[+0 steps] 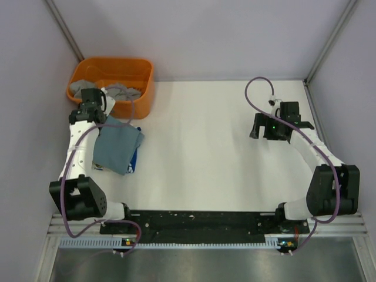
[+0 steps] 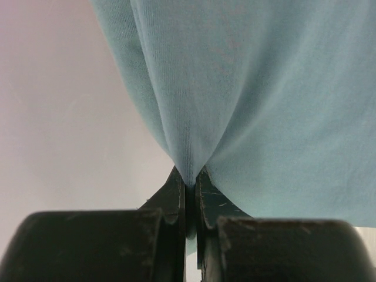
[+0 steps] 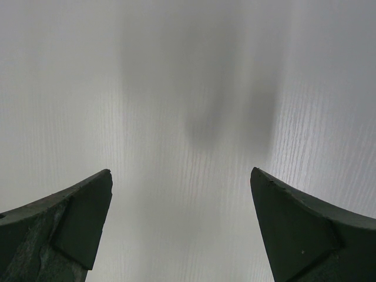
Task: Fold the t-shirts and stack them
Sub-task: Put the neatly folded tshirt into the corner of the board with the left arm, then smooth out wrinkles on the folded tshirt
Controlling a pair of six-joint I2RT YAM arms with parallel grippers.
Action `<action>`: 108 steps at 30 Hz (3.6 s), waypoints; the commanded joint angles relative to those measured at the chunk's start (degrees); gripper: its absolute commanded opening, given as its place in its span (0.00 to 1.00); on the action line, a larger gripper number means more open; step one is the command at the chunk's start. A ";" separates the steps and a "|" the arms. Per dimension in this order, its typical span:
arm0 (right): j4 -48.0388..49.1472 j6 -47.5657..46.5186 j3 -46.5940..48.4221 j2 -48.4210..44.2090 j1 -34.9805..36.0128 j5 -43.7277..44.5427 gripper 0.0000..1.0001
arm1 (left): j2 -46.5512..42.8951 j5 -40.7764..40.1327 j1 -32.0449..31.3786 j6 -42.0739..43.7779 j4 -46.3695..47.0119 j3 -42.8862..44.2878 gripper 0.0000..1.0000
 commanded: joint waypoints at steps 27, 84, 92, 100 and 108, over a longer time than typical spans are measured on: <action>0.75 -0.95 0.62 -0.70 0.26 -0.46 0.99 | 7.66 11.84 -6.00 -2.10 11.82 -6.48 0.50; 0.75 -1.56 0.44 0.44 0.26 -2.04 0.99 | 10.12 17.03 -13.48 -11.69 7.24 0.64 0.00; 0.93 -1.47 0.53 0.53 0.26 -1.95 0.99 | 11.61 22.57 -14.80 -13.01 6.80 0.82 0.00; 0.75 -1.56 0.35 0.35 0.26 -1.86 0.99 | 21.45 19.95 -15.51 -13.71 10.30 0.90 0.00; 0.75 -1.74 0.26 0.53 0.26 -1.69 0.99 | 24.37 19.05 -15.51 -13.81 11.28 2.92 0.49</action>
